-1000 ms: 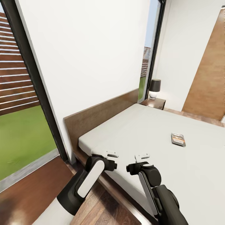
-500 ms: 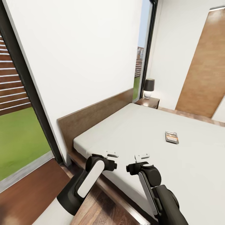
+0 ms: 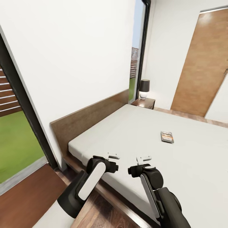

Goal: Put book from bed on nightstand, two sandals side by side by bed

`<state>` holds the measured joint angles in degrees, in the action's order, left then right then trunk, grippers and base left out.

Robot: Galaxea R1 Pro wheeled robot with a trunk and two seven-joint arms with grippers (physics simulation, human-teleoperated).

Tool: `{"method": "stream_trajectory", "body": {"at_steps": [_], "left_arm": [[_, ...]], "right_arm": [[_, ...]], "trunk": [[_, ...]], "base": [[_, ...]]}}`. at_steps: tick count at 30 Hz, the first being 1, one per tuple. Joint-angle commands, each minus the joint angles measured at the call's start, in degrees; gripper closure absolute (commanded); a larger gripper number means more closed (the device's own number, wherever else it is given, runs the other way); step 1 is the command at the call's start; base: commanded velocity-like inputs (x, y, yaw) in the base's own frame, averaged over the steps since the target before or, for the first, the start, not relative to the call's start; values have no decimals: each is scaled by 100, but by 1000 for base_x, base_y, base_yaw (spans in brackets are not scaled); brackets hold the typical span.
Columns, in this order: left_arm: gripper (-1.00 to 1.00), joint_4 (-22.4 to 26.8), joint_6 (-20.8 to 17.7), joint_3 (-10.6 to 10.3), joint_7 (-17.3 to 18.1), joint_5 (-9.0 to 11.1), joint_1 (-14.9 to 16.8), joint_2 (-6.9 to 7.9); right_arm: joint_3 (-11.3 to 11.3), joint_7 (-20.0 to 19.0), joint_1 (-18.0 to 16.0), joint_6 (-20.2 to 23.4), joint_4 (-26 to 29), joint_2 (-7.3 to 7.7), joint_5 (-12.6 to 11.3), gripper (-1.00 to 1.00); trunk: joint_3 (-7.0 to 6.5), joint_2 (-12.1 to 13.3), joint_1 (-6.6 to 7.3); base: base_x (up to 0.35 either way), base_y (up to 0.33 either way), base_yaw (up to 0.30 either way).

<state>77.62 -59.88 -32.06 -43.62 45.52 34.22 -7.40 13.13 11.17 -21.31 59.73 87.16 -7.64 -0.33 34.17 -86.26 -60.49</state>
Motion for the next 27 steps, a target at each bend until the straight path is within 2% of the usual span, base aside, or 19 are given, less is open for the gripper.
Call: {"method": "stream_trajectory", "body": {"at_steps": [1,9,18,27], "left_arm": [[-100,8,-12,-6,-62,55,5,1],[-100,15,-12,-5,-61,57,4,1],[-100,21,-12,-4,-62,57,5,0],[-100,24,-12,-3,-63,55,6,-2]], "right_arm": [[8,24,-5,27,3,0,-2,-100],[56,25,-2,27,3,0,5,-100],[229,25,2,27,6,0,32,-100],[265,26,6,27,18,0,37,-100]], "trunk": [[6,-3,0],[6,-3,0],[6,-3,0],[6,-3,0]], "base": [[0,0,-140],[0,0,-140],[0,0,-141],[0,0,-141]]}}
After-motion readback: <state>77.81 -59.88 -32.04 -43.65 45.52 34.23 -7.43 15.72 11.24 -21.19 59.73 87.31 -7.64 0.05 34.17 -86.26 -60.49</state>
